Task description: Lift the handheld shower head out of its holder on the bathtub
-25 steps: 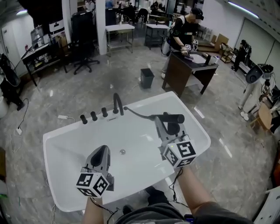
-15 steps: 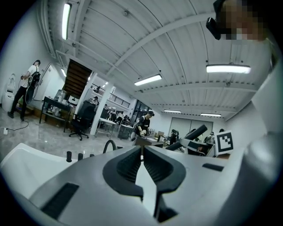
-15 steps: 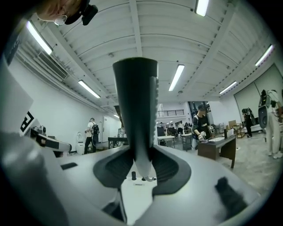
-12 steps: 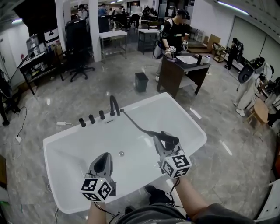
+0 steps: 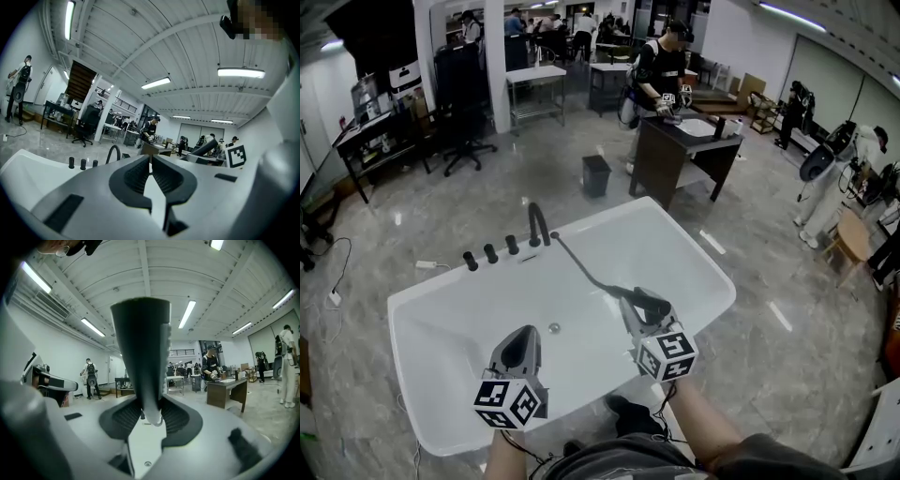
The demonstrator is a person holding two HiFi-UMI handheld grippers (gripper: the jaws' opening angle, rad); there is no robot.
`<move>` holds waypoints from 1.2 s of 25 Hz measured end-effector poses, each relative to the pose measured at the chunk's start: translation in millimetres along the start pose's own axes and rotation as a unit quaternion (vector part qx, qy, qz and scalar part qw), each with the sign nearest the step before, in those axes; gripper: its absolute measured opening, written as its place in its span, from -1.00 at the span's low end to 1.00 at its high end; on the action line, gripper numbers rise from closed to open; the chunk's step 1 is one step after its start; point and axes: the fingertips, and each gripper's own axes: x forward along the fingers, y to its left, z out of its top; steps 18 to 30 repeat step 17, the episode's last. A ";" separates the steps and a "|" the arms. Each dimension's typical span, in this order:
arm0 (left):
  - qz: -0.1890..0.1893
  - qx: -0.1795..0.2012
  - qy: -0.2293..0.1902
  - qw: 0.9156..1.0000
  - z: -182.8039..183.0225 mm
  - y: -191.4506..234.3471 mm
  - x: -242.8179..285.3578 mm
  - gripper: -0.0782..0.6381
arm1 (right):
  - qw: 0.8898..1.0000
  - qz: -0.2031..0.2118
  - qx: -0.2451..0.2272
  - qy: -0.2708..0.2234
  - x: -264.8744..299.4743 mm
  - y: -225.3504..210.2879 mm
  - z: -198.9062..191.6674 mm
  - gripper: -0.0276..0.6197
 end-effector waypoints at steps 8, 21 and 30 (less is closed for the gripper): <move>0.002 0.002 0.003 1.000 -5.8 -7.2 1.8 -0.71 | 1.000 0.011 -0.006 0.013 -2.3 3.3 -9.2 -0.48; 0.001 0.001 0.003 1.000 3.6 0.0 0.1 -0.71 | 1.000 0.018 -0.011 0.012 3.8 14.7 -0.9 -0.48; 0.001 0.001 0.003 1.000 3.6 0.0 0.1 -0.71 | 1.000 0.018 -0.011 0.012 3.8 14.7 -0.9 -0.48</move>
